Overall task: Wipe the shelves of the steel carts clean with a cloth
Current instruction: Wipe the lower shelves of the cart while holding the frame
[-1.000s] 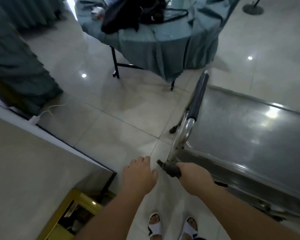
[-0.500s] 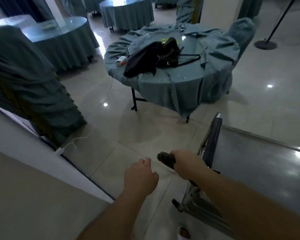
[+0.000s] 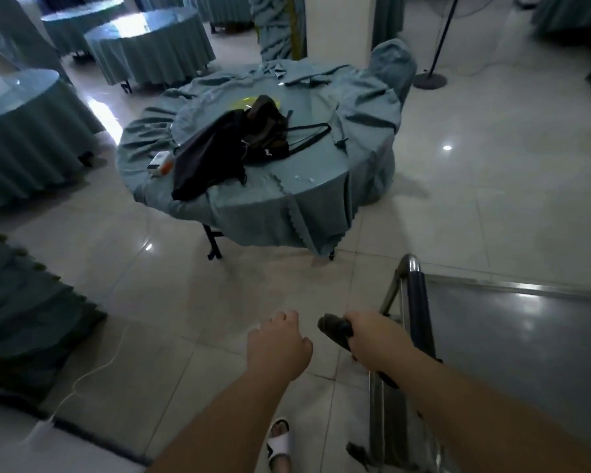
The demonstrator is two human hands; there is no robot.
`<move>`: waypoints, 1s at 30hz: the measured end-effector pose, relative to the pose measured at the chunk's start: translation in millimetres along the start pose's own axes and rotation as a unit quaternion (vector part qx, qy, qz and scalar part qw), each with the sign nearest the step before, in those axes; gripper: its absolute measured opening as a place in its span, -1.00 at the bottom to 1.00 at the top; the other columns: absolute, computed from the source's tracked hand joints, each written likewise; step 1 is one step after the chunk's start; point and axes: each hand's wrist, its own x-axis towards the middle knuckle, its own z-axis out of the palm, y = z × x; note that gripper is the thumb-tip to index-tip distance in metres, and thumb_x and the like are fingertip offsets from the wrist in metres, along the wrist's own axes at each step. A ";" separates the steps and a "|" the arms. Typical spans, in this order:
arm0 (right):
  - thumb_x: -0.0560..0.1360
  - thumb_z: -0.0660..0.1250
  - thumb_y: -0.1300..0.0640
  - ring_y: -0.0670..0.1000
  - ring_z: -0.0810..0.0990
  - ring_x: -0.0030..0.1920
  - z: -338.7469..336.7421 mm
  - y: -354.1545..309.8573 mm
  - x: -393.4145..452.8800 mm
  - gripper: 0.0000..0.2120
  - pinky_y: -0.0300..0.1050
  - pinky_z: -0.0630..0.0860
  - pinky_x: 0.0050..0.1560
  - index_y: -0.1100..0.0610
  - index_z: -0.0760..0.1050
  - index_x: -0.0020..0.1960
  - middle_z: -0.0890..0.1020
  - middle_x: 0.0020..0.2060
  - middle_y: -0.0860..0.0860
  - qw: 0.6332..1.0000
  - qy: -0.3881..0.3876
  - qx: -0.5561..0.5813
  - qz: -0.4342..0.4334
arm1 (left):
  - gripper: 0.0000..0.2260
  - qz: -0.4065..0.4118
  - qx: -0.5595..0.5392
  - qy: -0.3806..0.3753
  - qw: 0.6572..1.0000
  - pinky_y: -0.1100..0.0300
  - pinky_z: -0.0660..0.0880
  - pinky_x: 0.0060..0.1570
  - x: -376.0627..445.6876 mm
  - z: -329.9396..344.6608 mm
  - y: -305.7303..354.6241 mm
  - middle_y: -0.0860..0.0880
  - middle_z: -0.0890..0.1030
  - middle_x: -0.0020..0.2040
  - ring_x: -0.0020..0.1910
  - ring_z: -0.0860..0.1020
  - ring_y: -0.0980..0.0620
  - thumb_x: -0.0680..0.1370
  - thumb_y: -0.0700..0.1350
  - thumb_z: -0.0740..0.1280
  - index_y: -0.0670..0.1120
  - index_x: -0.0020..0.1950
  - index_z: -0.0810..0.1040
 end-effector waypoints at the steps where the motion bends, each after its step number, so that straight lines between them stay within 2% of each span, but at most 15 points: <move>1: 0.55 0.34 0.11 -0.03 0.59 -0.13 -2.1 -3.3 12.1 -0.80 0.00 0.61 -0.05 -0.07 0.50 0.16 0.56 -0.15 -0.09 1.000 0.007 0.009 0.022 | -0.54 0.018 0.000 -0.006 1.000 -0.02 0.46 0.25 20.7 -5.1 -5.8 -0.05 0.50 0.40 0.33 0.50 -0.12 0.67 0.18 0.18 0.01 0.51 0.36; 6: 0.60 0.31 0.11 -0.02 0.61 -0.13 -20.4 -24.5 57.9 -0.86 -0.03 0.60 -0.06 -0.04 0.50 0.15 0.59 -0.14 -0.06 0.990 0.020 0.047 0.129 | -0.54 0.101 0.033 -0.040 0.994 -0.03 0.44 0.18 102.1 -36.4 -34.8 -0.04 0.48 0.41 0.33 0.49 -0.11 0.66 0.17 0.18 0.02 0.52 0.36; 11: 0.61 0.32 0.14 0.01 0.63 -0.10 -32.9 -42.2 92.8 -0.87 0.05 0.64 0.06 0.00 0.50 0.14 0.61 -0.11 -0.02 0.982 0.013 0.046 0.182 | -0.54 0.156 0.049 -0.030 0.986 -0.06 0.46 0.20 156.1 -66.5 -44.8 -0.03 0.52 0.38 0.31 0.51 -0.10 0.65 0.18 0.18 0.02 0.50 0.37; 17: 0.56 0.37 0.17 0.03 0.63 -0.07 -47.6 -51.6 139.9 -0.74 0.05 0.64 0.07 -0.01 0.49 0.22 0.61 -0.04 -0.01 0.983 -0.040 -0.004 0.178 | -0.54 0.191 0.031 -0.062 0.979 -0.04 0.45 0.26 200.4 -84.2 -46.0 -0.03 0.51 0.41 0.32 0.50 -0.09 0.67 0.17 0.20 0.02 0.52 0.37; 21: 0.55 0.36 0.18 0.05 0.61 -0.06 -59.6 -40.1 180.0 -0.73 -0.02 0.56 -0.03 0.01 0.50 0.22 0.60 -0.02 0.00 0.982 -0.054 -0.017 0.180 | -0.55 0.198 0.051 -0.075 0.976 -0.04 0.45 0.30 240.1 -89.1 -39.5 -0.04 0.50 0.42 0.34 0.50 -0.09 0.67 0.17 0.20 0.02 0.52 0.38; 24: 0.55 0.35 0.20 0.07 0.63 0.02 -77.3 -23.6 217.0 -0.71 -0.01 0.57 0.08 0.02 0.49 0.25 0.61 0.03 0.01 0.981 -0.060 -0.026 0.183 | -0.55 0.204 0.069 -0.078 0.973 -0.05 0.45 0.28 282.5 -98.1 -21.8 -0.03 0.51 0.42 0.34 0.50 -0.08 0.67 0.18 0.20 0.03 0.51 0.39; 27: 0.58 0.31 0.21 0.07 0.63 0.01 -97.4 -1.5 252.6 -0.71 0.02 0.60 0.13 0.00 0.48 0.28 0.62 0.03 0.01 0.982 -0.053 -0.044 0.175 | -0.52 0.205 0.085 -0.073 0.972 -0.06 0.45 0.27 327.5 -115.8 0.0 -0.03 0.49 0.42 0.35 0.48 -0.09 0.65 0.18 0.19 0.02 0.53 0.37; 30: 0.60 0.30 0.20 0.09 0.64 0.07 -132.4 29.1 292.3 -0.69 0.03 0.60 0.14 0.01 0.48 0.32 0.64 0.10 0.04 0.984 -0.051 -0.048 0.166 | -0.62 0.204 0.102 -0.065 0.971 -0.09 0.45 0.18 377.3 -142.6 34.1 -0.04 0.51 0.32 0.26 0.49 -0.11 0.62 0.18 0.17 0.04 0.36 0.41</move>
